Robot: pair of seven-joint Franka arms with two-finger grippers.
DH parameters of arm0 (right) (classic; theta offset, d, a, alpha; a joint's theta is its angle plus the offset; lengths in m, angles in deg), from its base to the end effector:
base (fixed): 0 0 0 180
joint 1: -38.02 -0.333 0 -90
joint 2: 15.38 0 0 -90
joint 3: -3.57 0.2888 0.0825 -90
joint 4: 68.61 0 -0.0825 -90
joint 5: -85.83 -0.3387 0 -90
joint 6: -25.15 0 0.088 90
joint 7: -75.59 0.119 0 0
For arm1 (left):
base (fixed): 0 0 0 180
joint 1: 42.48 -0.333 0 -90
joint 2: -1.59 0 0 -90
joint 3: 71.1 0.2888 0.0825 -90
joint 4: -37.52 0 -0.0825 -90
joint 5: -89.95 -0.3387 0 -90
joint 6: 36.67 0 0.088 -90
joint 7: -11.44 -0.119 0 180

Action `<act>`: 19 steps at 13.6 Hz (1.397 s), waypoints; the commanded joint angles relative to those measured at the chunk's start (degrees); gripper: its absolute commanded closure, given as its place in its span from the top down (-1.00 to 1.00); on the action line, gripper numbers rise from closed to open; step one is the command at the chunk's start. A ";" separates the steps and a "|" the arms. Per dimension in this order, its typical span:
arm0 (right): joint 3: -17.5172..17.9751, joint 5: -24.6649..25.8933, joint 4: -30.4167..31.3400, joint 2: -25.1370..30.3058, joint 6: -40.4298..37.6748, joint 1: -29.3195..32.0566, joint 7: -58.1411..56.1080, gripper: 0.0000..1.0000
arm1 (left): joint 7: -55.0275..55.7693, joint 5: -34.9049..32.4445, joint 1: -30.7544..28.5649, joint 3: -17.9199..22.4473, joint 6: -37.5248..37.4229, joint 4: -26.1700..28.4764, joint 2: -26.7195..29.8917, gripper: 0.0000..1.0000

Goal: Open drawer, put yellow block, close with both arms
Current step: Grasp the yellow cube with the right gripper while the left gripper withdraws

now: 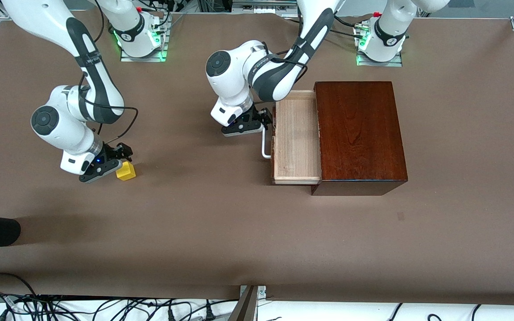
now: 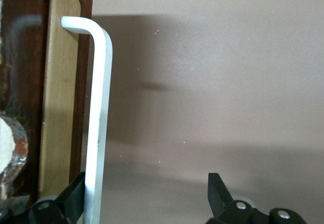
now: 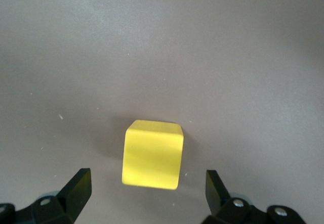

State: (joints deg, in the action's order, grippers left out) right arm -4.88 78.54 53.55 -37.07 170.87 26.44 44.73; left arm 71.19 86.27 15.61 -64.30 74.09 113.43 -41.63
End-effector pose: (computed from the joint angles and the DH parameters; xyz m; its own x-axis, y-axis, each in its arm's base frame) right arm 0.5413 0.0290 0.2322 0.8764 0.4797 0.0436 0.4801 -0.8772 0.0013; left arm 0.4069 -0.5248 0.2667 0.9949 0.0897 0.0457 0.0969 -0.9763 -0.1934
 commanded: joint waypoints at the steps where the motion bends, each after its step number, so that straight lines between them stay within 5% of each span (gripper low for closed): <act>1: 0.71 -2.80 -0.08 -1.25 2.98 0.33 -3.49 1.00 | 2.48 4.30 2.30 -1.00 0.25 -4.99 -1.52 1.00; 10: 1.15 -6.42 0.18 -4.77 7.65 0.24 -6.40 1.00 | -3.41 3.94 -3.14 -1.26 -14.16 -4.55 8.14 1.00; 13: 1.15 -7.47 0.36 -5.12 8.09 0.33 -7.20 0.80 | -4.12 4.21 -11.82 -6.08 -16.72 -4.20 12.70 1.00; 14: 1.15 -7.56 0.36 -5.12 8.09 0.33 -7.20 0.59 | -4.12 4.29 -15.51 -7.75 -17.33 -4.02 14.55 1.00; 16: 1.15 -7.56 0.45 -5.12 8.09 0.33 -7.37 -0.44 | -4.73 4.30 -21.76 -9.78 -20.57 -3.85 17.63 1.00; 17: 1.15 -7.56 0.36 -5.12 8.09 0.33 -7.37 -0.70 | -7.60 4.30 -24.04 -10.05 -22.68 -3.76 19.12 1.00; 19: 1.15 -7.56 0.36 -4.86 7.83 0.33 -7.37 -0.79 | -15.42 4.38 -28.53 -9.96 -24.37 -1.92 22.81 1.00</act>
State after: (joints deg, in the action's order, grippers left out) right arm -4.13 72.46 53.56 -42.23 177.92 26.48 39.11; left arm 61.64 88.93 -8.99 -73.10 51.03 108.32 -23.23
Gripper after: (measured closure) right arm 0.445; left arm 0.000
